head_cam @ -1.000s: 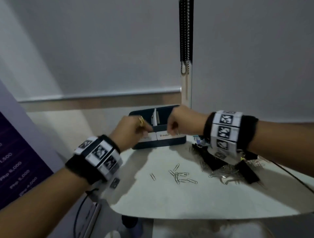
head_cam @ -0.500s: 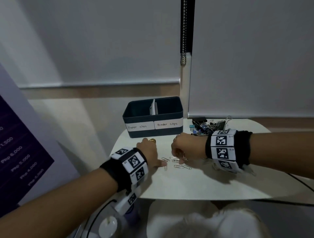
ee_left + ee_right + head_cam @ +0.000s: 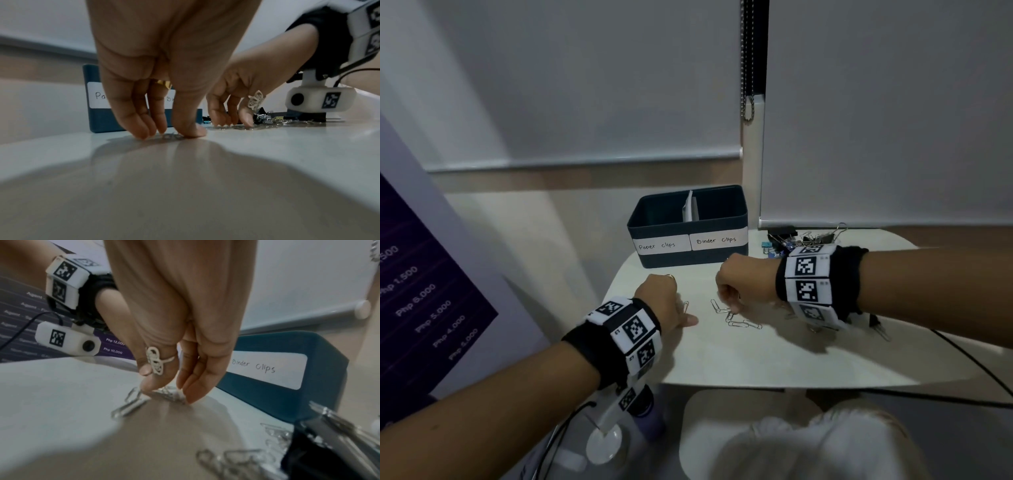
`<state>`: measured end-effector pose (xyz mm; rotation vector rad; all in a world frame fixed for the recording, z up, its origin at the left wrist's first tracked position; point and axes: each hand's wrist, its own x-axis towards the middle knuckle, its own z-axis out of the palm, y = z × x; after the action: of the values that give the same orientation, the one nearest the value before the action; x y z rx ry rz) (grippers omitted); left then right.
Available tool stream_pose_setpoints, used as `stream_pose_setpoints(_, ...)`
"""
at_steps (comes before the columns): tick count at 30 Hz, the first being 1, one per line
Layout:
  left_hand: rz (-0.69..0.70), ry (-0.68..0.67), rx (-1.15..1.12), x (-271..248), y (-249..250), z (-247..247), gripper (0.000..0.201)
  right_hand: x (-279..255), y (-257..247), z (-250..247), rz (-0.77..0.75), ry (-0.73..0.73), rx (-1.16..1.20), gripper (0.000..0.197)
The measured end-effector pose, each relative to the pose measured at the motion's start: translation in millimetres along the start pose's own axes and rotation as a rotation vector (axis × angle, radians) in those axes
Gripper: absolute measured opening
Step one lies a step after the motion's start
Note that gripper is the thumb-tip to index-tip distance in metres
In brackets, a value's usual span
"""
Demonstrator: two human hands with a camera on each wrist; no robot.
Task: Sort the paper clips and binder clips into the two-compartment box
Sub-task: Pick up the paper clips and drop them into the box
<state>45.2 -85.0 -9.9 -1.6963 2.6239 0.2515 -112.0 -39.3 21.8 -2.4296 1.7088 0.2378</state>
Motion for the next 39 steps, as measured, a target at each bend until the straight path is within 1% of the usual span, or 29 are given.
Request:
stream_pose_setpoints(5, 0.028, -0.012, 0.067, 2, -1, -4, 0.031, 5, -5, 5, -0.032, 0.003, -0.012, 0.02)
stream_pose_setpoints(8, 0.044, -0.001, 0.078, 2, -1, -3, 0.008, 8, -4, 6, -0.044, -0.029, 0.002, 0.015)
stream_pose_setpoints(9, 0.046, 0.008, 0.073, 2, -1, -2, 0.007, 9, -4, 7, -0.041, -0.049, -0.002, 0.013)
stream_pose_setpoints(10, 0.047, 0.021, 0.068, 2, 0, -1, 0.012, 10, -4, 8, -0.038, -0.071, -0.009, 0.012)
stream_pose_setpoints(11, 0.048, 0.031, 0.062, 2, 0, 1, 0.015, 10, -4, 9, -0.037, -0.094, -0.019, 0.012)
stream_pose_setpoints(13, 0.058, 0.05, 0.059, -1, 4, 3, 0.016, 10, -5, 10, -0.042, -0.127, -0.041, 0.014)
stream_pose_setpoints(15, 0.057, 0.051, 0.075, -6, 9, 6, 0.017, 9, -5, 10, -0.049, -0.136, -0.049, 0.017)
stream_pose_setpoints(17, 0.077, 0.038, 0.07, -7, 8, 11, 0.023, 6, -3, 9, -0.038, -0.135, -0.029, 0.018)
stream_pose_setpoints(20, 0.08, 0.033, 0.008, -3, -2, 8, 0.034, 5, 4, -5, 0.013, -0.031, 0.085, 0.019)
stream_pose_setpoints(22, 0.084, 0.086, -0.062, 1, -9, -10, 0.027, 11, 8, -27, 0.033, 0.074, 0.149, 0.016)
stream_pose_setpoints(23, 0.079, 0.149, -0.123, 6, -12, -21, 0.023, 16, 9, -41, 0.042, 0.144, 0.198, 0.011)
stream_pose_setpoints(24, 0.058, 0.237, -0.214, 12, -15, -34, 0.022, 23, 9, -54, 0.05, 0.227, 0.246, 0.009)
stream_pose_setpoints(26, 0.01, 0.461, -0.351, 30, -20, -58, 0.021, 45, 10, -75, 0.062, 0.394, 0.287, 0.014)
stream_pose_setpoints(27, -0.007, 0.554, -0.396, 41, -23, -68, 0.018, 57, 10, -82, 0.072, 0.452, 0.291, 0.016)
stream_pose_setpoints(28, -0.019, 0.61, -0.433, 50, -24, -76, 0.014, 70, 9, -86, 0.089, 0.478, 0.288, 0.018)
stream_pose_setpoints(29, -0.026, 0.638, -0.457, 60, -24, -81, 0.011, 83, 9, -88, 0.104, 0.48, 0.286, 0.02)
stream_pose_setpoints(30, -0.029, 0.637, -0.464, 69, -25, -84, 0.012, 93, 9, -87, 0.123, 0.462, 0.281, 0.021)
stream_pose_setpoints(32, -0.022, 0.579, -0.43, 85, -28, -84, 0.018, 101, 11, -83, 0.143, 0.426, 0.267, 0.023)
stream_pose_setpoints(34, 0.018, 0.533, -0.395, 90, -30, -83, 0.025, 90, 17, -82, 0.102, 0.453, 0.24, 0.023)
stream_pose_setpoints(35, 0.064, 0.544, -0.388, 88, -30, -83, 0.026, 79, 20, -81, 0.066, 0.485, 0.217, 0.023)
stream_pose_setpoints(37, 0.237, 0.62, -0.379, 72, -27, -82, 0.023, 50, 24, -77, 0.018, 0.515, 0.193, 0.02)
stream_pose_setpoints(38, 0.323, 0.634, -0.382, 61, -25, -80, 0.02, 34, 25, -72, 0.017, 0.49, 0.195, 0.018)
stream_pose_setpoints(39, 0.385, 0.602, -0.381, 50, -23, -77, 0.018, 18, 25, -65, 0.024, 0.438, 0.191, 0.017)
